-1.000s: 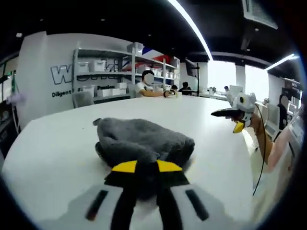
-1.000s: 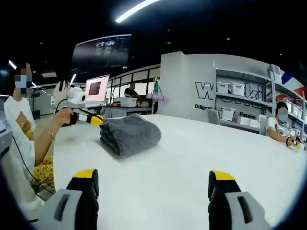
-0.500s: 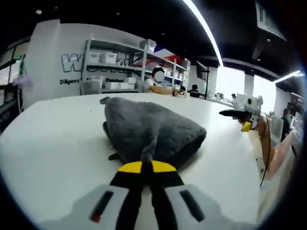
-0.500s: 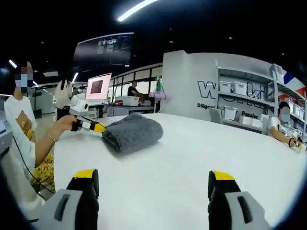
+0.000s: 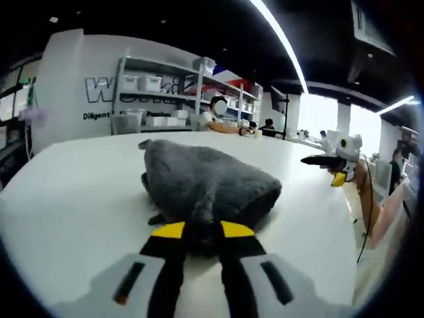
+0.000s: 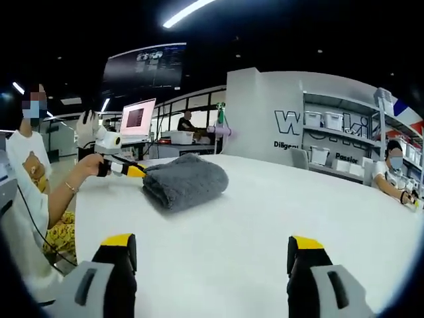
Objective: Fold the towel on the table until its edges align and the towel forms a compact rectangular stack.
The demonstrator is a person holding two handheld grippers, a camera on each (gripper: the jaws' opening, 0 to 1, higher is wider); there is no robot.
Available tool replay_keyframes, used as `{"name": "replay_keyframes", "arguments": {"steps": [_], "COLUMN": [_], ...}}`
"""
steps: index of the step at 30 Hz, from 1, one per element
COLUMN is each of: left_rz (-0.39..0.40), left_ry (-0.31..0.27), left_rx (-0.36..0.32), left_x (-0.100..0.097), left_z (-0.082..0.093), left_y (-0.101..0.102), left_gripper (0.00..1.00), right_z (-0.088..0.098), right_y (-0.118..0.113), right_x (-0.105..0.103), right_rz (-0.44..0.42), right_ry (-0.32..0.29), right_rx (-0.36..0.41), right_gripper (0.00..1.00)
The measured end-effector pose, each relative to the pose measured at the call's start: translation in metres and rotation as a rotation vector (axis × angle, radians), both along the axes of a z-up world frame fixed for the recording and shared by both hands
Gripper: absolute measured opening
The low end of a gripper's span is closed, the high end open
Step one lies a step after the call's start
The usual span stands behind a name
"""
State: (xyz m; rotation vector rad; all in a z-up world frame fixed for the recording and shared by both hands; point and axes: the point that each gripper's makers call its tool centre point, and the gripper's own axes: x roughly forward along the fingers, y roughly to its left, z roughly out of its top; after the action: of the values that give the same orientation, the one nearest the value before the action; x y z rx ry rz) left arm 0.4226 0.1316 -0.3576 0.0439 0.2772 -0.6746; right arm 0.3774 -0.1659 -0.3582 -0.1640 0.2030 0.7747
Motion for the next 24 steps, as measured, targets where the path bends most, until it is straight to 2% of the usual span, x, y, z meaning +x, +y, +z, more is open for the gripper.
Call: {"name": "replay_keyframes", "arguments": {"steps": [4, 6, 11, 13, 14, 18, 24], "left_rz": [-0.028, -0.027, -0.030, -0.073, -0.104, -0.163, -0.195], "left_ry": [-0.035, -0.059, -0.136, -0.157, -0.154, -0.156, -0.142], "left_rx": [-0.046, -0.048, -0.046, -0.063, -0.070, -0.037, -0.015], "left_x": [-0.004, -0.003, 0.013, 0.018, 0.018, 0.030, 0.058], "left_z": [0.022, 0.032, 0.053, 0.060, 0.062, 0.066, 0.063], "left_y": [-0.005, -0.006, -0.016, -0.029, -0.036, -0.053, -0.061], "left_gripper": [0.31, 0.33, 0.43, 0.47, 0.50, 0.77, 0.85], "right_z": [0.000, -0.001, -0.002, -0.002, -0.002, -0.002, -0.002], "right_y": [-0.001, -0.001, -0.004, -0.005, -0.005, -0.004, 0.000], "right_x": [-0.001, -0.002, -0.003, -0.004, -0.004, -0.005, -0.006], "right_rz": [0.001, 0.002, -0.002, -0.002, -0.002, 0.003, 0.010], "right_ry": [0.001, 0.002, 0.003, 0.002, 0.002, 0.001, -0.002], "right_rx": [0.007, 0.008, 0.006, 0.007, 0.007, 0.007, 0.011], "right_gripper": [0.99, 0.99, 0.99, 0.99, 0.99, 0.99, 0.99]}}
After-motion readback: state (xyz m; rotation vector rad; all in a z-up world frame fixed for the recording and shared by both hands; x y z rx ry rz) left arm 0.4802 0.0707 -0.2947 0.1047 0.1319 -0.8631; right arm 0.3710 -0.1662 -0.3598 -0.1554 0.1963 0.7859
